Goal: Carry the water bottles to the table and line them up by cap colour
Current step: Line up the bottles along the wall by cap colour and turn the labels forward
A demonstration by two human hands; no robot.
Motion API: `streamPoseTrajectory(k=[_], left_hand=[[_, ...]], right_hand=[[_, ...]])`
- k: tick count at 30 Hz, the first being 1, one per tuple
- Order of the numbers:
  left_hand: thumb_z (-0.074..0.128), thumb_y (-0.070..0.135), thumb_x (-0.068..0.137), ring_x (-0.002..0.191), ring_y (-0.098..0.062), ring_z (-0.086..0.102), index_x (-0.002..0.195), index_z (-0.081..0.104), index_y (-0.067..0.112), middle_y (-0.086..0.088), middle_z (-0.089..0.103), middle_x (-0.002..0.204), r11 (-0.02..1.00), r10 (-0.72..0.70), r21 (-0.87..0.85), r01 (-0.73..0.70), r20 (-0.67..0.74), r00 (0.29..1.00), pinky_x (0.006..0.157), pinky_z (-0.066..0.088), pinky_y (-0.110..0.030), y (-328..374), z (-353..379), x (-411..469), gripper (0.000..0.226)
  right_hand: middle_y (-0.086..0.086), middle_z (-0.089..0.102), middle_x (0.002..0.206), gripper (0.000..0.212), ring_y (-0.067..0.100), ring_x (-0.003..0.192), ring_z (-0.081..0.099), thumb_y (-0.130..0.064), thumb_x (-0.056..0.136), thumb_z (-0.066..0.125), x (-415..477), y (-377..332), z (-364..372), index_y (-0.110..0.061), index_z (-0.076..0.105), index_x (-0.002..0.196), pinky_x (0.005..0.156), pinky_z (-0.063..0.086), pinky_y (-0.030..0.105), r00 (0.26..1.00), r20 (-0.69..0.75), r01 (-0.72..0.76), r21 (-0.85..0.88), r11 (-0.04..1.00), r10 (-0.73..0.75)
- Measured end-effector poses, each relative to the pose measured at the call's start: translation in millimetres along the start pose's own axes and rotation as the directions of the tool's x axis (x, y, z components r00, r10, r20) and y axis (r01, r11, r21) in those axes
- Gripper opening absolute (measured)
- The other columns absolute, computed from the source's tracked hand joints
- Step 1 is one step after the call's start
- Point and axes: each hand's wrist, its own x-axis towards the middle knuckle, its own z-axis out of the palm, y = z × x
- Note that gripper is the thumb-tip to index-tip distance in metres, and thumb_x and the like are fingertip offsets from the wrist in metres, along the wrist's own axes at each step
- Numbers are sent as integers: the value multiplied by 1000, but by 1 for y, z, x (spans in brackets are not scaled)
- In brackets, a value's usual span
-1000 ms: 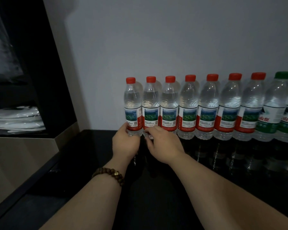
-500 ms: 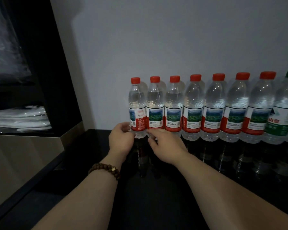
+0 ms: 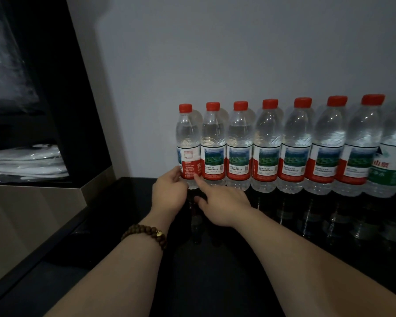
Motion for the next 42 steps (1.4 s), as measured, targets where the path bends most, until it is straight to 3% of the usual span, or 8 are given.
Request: streamPoseTrajectory(k=[4,9,15,19,25,30,36,42], left_hand=[[61,6,90,103,-4,71,109,65,58,20,75,111,1000,10,-4,-10,122,992,90,56,-33,-2,3,1,56],[66,6,92,104,-9,65,135,64,20,6,70,123,999,-9,41,19,-219,976,76,50,-18,0,3,4,46],[61,0,90,97,-1,71,134,68,29,17,75,111,1000,-15,-8,14,-62,998,81,57,-20,-4,0,4,53],[66,6,90,109,-13,70,129,59,43,13,74,115,999,-42,-19,45,135,990,97,56,-42,-4,3,6,55],[67,0,88,101,-5,69,125,68,23,16,71,104,1000,1,24,3,-158,987,78,55,-20,-3,1,5,44],[65,0,88,109,-11,70,134,68,24,7,75,118,1000,-17,-14,15,-85,996,98,59,-41,-4,0,4,52],[61,-7,85,112,-15,70,141,58,39,11,74,119,998,-15,-52,23,150,989,99,56,-46,-6,1,5,73],[66,1,89,111,-14,69,137,62,21,5,73,120,1000,-10,-8,9,-124,992,96,59,-40,-4,2,4,53]], right_hand=[[3,52,152,71,32,134,51,-56,101,41,-4,2,1,-54,-5,156,99,45,46,997,-67,27,51,998,-24],[6,57,145,77,32,127,56,-56,101,40,2,2,5,-41,-7,160,93,46,44,998,-62,-16,35,999,18],[5,49,155,72,32,135,50,-57,103,35,2,0,3,-46,-10,159,98,44,46,1000,-7,-6,14,1000,6],[3,50,154,66,31,135,50,-54,104,35,-1,0,0,-55,-5,156,98,44,44,1000,-26,11,23,1000,-10],[7,53,150,70,33,129,55,-53,103,36,1,1,2,-47,-5,159,94,46,44,999,-25,-47,34,998,48],[7,54,149,65,34,127,55,-47,106,30,2,0,1,-47,-7,159,95,44,44,1000,0,-28,5,1000,28],[2,55,148,65,30,125,56,-36,106,33,-2,-2,-1,-58,-3,155,90,44,42,999,-32,6,-4,1000,-6],[9,59,141,61,34,119,58,-45,108,27,0,1,2,-47,-7,159,83,44,43,998,-52,-31,35,999,33]])
